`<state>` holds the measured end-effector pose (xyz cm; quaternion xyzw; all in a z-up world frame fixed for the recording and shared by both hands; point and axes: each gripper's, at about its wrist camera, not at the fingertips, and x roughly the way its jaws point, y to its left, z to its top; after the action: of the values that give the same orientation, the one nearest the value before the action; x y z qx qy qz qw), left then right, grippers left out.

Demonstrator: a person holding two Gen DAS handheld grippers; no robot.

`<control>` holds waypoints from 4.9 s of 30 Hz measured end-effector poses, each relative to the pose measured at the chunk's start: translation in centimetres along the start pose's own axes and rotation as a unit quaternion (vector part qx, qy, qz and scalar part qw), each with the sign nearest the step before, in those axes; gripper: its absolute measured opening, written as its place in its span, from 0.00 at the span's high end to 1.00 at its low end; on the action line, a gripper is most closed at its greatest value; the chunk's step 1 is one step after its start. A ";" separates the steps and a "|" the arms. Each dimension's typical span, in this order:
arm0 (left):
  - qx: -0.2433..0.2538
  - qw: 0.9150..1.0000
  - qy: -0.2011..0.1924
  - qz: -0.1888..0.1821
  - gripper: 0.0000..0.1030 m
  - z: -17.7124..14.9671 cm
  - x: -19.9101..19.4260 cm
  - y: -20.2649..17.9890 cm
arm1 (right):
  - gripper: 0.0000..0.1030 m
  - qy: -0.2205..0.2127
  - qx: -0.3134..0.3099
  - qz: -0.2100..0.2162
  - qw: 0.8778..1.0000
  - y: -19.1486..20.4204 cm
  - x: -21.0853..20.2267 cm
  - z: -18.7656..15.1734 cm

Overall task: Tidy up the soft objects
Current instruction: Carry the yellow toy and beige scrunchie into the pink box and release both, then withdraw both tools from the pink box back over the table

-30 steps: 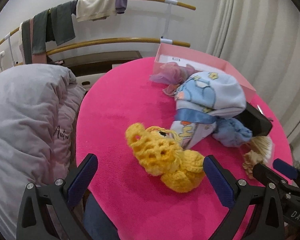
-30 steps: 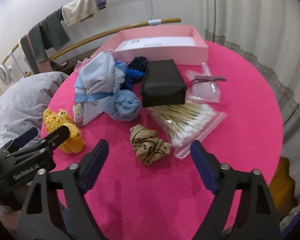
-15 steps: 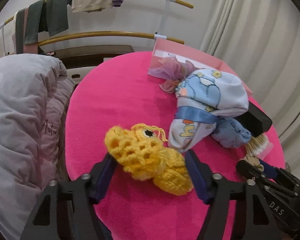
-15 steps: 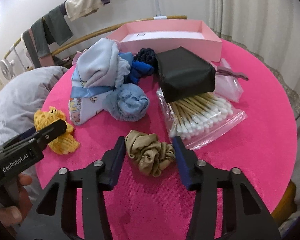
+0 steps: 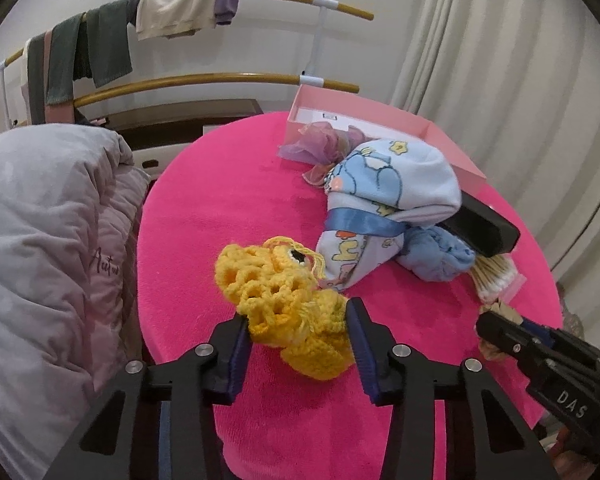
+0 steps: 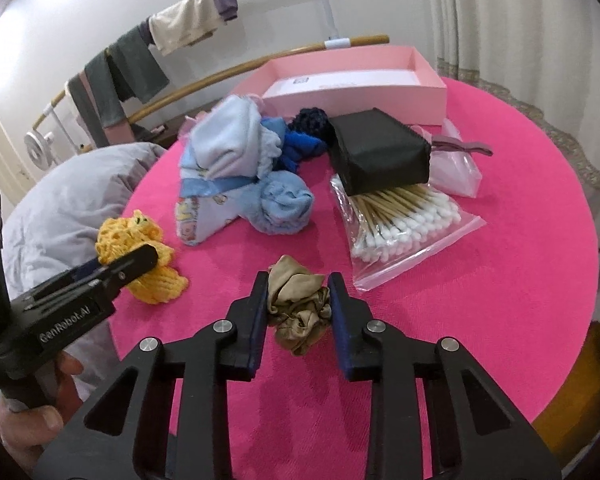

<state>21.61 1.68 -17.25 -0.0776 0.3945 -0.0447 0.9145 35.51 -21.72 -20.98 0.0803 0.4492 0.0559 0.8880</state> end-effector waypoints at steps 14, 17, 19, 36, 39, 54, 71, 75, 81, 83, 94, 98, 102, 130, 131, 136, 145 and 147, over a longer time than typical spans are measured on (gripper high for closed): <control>0.025 0.999 -0.046 0.001 0.61 3.8 -5.9 -1.9 | 0.74 -0.043 -0.014 0.035 0.998 0.5 -3.6 4.4; 0.032 0.997 -0.064 0.001 0.61 5.9 -6.9 -2.3 | 0.74 -0.055 -0.021 0.036 0.998 0.4 -3.9 6.5; 0.037 0.996 -0.076 0.004 0.61 7.5 -7.2 -2.7 | 0.74 -0.064 -0.026 0.033 0.997 0.2 -4.0 8.3; 0.058 0.993 -0.103 0.012 0.60 21.1 1.3 -7.8 | 0.74 -0.082 -0.022 0.000 0.996 -4.1 1.6 22.8; 0.055 0.994 -0.092 0.011 0.60 23.3 4.1 -8.2 | 0.74 -0.065 -0.020 -0.001 0.998 -4.9 4.0 24.8; 0.060 0.998 0.020 0.008 0.59 36.8 23.4 -9.3 | 0.73 0.035 0.017 -0.014 0.999 -9.4 16.1 29.1; 0.030 0.998 0.057 0.022 0.03 44.8 34.6 -9.1 | 0.03 0.055 0.058 -0.025 0.996 -12.1 19.9 30.3; 0.035 0.998 0.038 0.028 0.01 45.3 33.1 -9.0 | 0.00 0.032 0.065 -0.027 0.997 -12.0 18.0 30.2; 0.039 0.998 -0.015 0.036 0.01 45.8 28.8 -9.0 | 0.00 -0.011 0.071 -0.030 0.997 -11.2 13.7 29.3; 0.043 0.998 -0.035 0.040 0.01 45.1 26.6 -9.1 | 0.00 -0.027 0.061 -0.033 0.997 -10.3 11.6 28.8; 0.041 0.991 -0.121 0.041 0.00 39.3 16.5 -9.7 | 0.00 -0.117 0.042 -0.035 0.992 -6.3 -0.5 23.6; 0.042 0.987 -0.152 0.044 0.00 37.8 13.9 -10.2 | 0.00 -0.138 0.035 -0.032 0.989 -5.0 -3.9 21.5; 0.047 0.982 -0.177 0.049 0.00 34.9 12.1 -10.2 | 0.00 -0.160 0.028 -0.031 0.986 -3.8 -7.0 19.1; 0.053 0.967 -0.246 0.048 0.00 17.9 2.7 -10.6 | 0.00 -0.241 -0.014 -0.070 0.968 1.1 -17.1 10.5; 0.052 0.967 -0.245 0.050 0.00 17.7 2.6 -10.5 | 0.00 -0.242 -0.014 -0.071 0.968 1.0 -17.2 10.3; 0.038 0.969 -0.239 0.051 0.00 16.9 1.6 -9.6 | 0.00 -0.241 -0.009 -0.072 0.968 0.6 -17.4 10.2; 0.035 0.972 -0.227 0.055 0.00 17.1 0.3 -9.3 | 0.00 -0.232 -0.004 -0.070 0.970 0.0 -16.9 9.9; 0.035 0.972 -0.225 0.054 0.00 17.2 0.2 -9.2 | 0.00 -0.230 -0.005 -0.070 0.971 0.0 -16.7 10.0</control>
<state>34.08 -5.62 -4.14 -0.0317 0.1805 0.0097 0.9830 33.69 -25.55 -1.99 0.0551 0.2369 -0.0243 0.9697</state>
